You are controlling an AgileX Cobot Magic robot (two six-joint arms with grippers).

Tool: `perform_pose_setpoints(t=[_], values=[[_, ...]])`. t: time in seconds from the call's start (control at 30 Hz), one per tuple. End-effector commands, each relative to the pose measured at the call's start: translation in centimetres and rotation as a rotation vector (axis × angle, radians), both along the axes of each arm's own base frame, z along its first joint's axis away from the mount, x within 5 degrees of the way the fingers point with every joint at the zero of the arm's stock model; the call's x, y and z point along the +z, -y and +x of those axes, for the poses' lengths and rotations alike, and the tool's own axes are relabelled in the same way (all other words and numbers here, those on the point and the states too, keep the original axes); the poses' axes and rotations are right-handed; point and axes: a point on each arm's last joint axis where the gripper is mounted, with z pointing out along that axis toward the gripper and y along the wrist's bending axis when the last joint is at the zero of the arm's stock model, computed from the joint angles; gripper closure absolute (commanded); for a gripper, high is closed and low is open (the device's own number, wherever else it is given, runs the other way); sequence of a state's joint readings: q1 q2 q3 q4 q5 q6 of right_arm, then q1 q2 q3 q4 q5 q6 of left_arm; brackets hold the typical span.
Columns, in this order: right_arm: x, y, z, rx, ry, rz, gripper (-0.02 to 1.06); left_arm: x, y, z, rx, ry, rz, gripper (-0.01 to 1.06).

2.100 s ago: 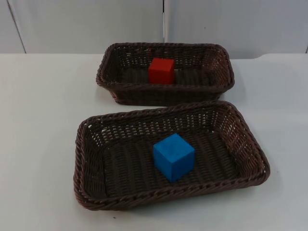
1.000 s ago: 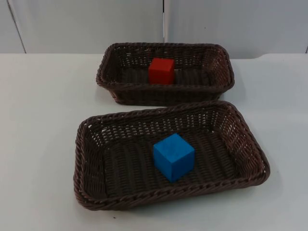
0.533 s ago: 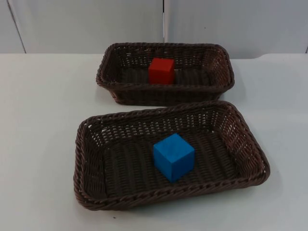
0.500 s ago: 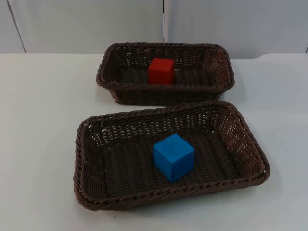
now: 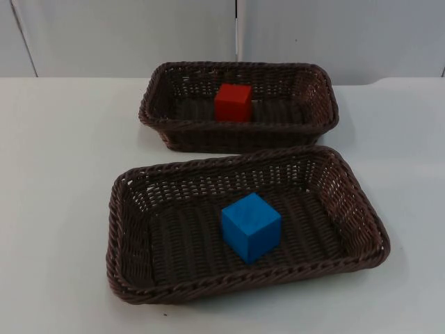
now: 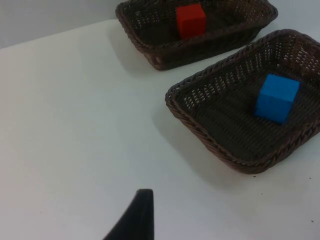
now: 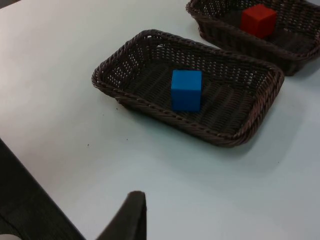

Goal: Pick up one cube with the left hand and place it into the upper basket. Pick up one cube with the right hand and place it into the lower basket.

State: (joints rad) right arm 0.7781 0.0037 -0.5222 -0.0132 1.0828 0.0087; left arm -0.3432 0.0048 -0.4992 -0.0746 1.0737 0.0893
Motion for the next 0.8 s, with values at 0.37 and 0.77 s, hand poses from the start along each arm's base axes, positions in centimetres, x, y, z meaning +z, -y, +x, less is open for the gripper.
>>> perform_pose_setpoints(t=[0.37,0.77], values=[[-0.12,0.00,0.05,-0.006,0.000,0.005,-0.01,-0.17,0.06,-0.04,0.008,-0.008,-0.012,0.00],[-0.12,0.00,0.05,-0.006,0.000,0.005,-0.01,-0.17,0.18,0.08,0.225,-0.006,-0.011,0.00]])
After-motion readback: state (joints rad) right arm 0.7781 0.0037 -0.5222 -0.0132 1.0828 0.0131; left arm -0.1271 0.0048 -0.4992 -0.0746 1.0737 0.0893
